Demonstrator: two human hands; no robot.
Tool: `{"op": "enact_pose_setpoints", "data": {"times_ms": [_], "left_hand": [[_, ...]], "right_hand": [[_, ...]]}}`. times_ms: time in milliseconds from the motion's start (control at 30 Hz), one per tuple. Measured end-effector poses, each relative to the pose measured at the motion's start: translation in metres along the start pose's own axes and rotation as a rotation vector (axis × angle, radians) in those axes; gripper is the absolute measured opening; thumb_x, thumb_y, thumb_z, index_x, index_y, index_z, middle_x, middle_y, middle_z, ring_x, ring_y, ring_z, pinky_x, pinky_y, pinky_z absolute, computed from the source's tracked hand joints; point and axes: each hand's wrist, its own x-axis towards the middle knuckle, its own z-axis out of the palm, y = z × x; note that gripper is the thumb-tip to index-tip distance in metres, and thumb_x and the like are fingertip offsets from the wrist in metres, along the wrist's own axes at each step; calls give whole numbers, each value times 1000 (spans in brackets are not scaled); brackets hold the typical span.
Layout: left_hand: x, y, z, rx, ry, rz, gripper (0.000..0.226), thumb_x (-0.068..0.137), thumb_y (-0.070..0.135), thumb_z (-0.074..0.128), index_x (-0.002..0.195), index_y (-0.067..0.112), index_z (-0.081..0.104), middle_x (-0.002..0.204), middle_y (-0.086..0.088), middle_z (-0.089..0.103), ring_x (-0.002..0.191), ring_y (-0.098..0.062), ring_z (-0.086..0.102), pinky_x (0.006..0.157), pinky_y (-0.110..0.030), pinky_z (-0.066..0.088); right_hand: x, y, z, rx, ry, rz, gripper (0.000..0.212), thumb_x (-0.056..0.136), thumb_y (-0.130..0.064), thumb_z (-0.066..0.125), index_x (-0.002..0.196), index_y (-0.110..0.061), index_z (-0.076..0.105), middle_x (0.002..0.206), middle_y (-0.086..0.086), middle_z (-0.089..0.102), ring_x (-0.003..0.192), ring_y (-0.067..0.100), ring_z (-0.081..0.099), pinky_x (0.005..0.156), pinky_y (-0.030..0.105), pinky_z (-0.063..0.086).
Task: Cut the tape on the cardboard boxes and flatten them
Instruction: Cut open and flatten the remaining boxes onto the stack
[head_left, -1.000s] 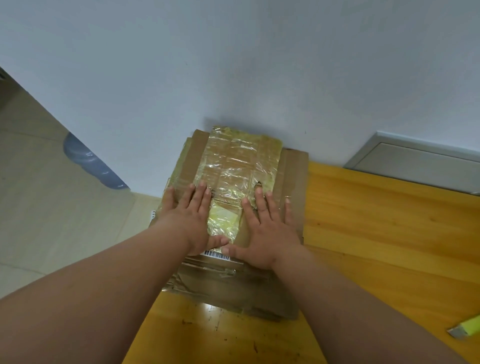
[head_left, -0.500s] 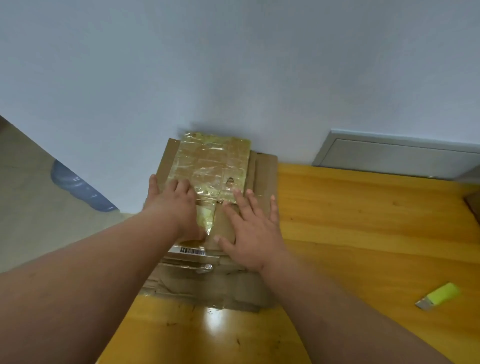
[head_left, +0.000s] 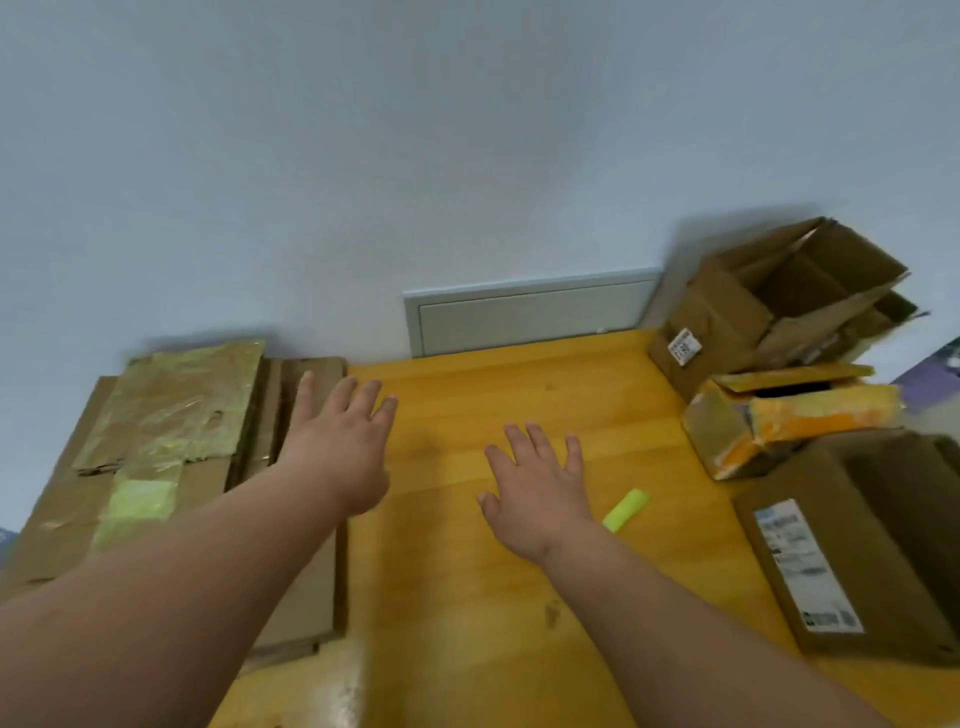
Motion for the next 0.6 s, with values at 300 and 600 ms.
{"op": "enact_pose_setpoints", "data": {"times_ms": [300, 600], "left_hand": [[44, 179, -89, 38, 165, 223, 80, 93, 46, 45, 157, 27, 1, 166, -3, -3, 152, -27, -5, 115, -63, -13], [41, 307, -134, 60, 357, 509, 81, 90, 41, 52, 156, 32, 6, 166, -4, 3, 152, -29, -4, 113, -64, -17]], "right_hand": [[-60, 178, -59, -85, 109, 275, 52, 95, -38, 43, 145, -23, 40, 164, 6, 8, 151, 31, -8, 113, 61, -13], [-152, 248, -60, -53, 276, 649, 58, 86, -44, 56, 138, -25, 41, 144, 2, 43, 138, 26, 33, 116, 55, 9]]}}
